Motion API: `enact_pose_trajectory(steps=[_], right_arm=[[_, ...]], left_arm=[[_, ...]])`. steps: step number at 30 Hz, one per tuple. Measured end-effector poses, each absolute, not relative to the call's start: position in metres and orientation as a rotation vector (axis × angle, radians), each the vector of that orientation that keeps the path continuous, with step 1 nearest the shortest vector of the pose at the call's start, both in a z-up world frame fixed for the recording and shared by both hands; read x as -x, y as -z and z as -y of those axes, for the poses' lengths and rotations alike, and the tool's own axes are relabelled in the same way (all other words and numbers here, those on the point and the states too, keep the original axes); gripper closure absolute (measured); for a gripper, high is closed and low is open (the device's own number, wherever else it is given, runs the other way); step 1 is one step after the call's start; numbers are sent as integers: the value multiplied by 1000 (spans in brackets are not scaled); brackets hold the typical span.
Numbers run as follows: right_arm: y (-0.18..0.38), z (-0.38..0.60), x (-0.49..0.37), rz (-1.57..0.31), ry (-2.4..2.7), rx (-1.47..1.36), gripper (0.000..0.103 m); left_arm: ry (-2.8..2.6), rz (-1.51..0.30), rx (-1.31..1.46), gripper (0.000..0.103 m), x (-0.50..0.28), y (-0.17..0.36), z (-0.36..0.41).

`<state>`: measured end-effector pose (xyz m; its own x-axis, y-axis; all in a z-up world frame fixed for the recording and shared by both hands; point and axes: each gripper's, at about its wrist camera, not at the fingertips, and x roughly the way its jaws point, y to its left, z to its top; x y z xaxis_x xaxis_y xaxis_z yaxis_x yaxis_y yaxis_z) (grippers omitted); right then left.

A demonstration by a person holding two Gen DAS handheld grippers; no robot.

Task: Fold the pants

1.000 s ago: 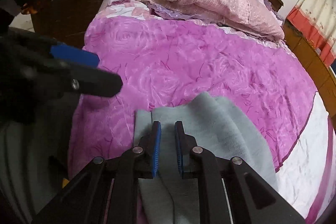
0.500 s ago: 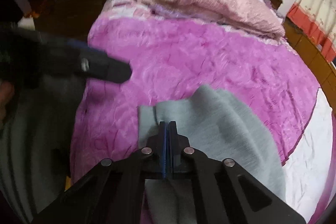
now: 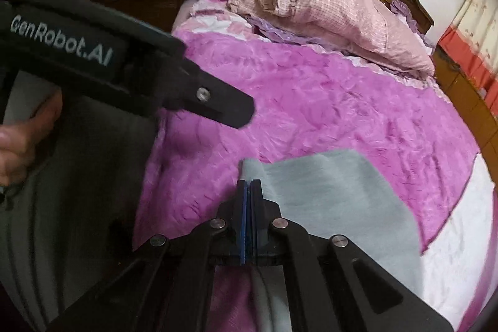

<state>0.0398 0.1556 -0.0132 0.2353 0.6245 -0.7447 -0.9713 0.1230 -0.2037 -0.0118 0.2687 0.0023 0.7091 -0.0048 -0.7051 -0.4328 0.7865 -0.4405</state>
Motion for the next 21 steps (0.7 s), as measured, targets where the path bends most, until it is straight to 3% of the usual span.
enact_pose_trajectory(steps=[9,15,21], right_arm=[[13,-147,-43,-605,-1205,708,101],[-2,-41,-36,-643,-1019,576,84],[15,32,-47,-723,-903,591,83]], left_arm=[[-251,-765,633,40,6,-4,-265],[-237,-791,578,40,-13,-17,-250],[-265,-826,336,40,-68,-22,-204]])
